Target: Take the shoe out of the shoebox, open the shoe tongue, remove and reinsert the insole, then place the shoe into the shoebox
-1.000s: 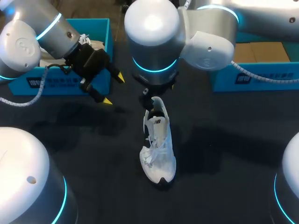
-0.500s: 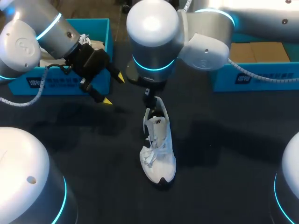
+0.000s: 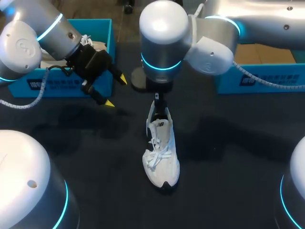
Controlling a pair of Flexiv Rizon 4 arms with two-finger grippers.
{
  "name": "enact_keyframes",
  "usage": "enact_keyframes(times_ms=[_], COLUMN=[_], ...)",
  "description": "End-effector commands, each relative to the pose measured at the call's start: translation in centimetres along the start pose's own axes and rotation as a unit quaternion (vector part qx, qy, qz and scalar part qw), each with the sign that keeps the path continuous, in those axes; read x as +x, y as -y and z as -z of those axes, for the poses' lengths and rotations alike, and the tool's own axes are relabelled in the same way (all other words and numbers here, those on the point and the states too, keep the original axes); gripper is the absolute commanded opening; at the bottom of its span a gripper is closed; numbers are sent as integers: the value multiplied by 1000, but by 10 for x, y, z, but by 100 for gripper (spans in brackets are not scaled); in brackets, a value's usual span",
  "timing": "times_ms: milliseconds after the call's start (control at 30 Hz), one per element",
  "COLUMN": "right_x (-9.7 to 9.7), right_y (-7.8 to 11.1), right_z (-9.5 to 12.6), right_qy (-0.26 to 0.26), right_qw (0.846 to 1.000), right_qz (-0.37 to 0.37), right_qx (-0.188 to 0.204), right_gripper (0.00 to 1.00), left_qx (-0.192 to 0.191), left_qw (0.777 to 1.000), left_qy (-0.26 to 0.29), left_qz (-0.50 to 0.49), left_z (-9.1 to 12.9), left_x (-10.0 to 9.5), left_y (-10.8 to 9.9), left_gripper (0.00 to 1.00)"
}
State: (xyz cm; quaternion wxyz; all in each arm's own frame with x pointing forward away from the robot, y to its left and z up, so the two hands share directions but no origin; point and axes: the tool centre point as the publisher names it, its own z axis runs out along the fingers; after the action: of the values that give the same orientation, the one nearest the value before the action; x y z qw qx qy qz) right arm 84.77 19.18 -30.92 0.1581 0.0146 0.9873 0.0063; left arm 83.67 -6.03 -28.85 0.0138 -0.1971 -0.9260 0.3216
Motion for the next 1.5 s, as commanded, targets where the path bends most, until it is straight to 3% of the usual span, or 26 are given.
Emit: enact_keyframes(times_ms=[33,533,700,733,833,900,1000,1167,1200,1233,1500], right_x=[-4,-6,-4,-4,-4,-4,-2,3,4,4,-2], right_y=[-10,-11,-2,0,2,2,3,4,5,6,19], right_z=[-20,-56,-65,-67,-72,-74,-78,-82,-82,-80,-37], right_qy=[-19,-54,-69,-72,-79,-82,-89,-94,-92,-91,-84], right_qw=[1000,996,994,994,993,992,992,992,992,992,993], right_qz=[23,67,77,78,81,80,77,62,56,50,20], right_qx=[9,19,30,34,44,48,54,65,68,71,75], right_gripper=[100,100,92,87,60,49,46,23,16,0,0], left_qx=[-1,-1,-1,-1,-1,-1,-1,-1,-1,-1,-1], left_qw=[1000,1000,1000,1000,1000,1000,1000,1000,1000,1000,1000], left_qy=[0,0,0,0,0,0,0,0,0,0,0], left_qz=[-1,-1,-1,-1,-1,-1,-1,-1,-1,-1,-1], left_z=[0,0,0,0,0,0,0,0,0,0,0], left_x=[1,1,1,1,1,1,1,1,1,1,1], left_y=[0,0,0,0,0,0,0,0,0,0,0], left_gripper=[100,100,100,100,100,100,100,100,100,100,100])
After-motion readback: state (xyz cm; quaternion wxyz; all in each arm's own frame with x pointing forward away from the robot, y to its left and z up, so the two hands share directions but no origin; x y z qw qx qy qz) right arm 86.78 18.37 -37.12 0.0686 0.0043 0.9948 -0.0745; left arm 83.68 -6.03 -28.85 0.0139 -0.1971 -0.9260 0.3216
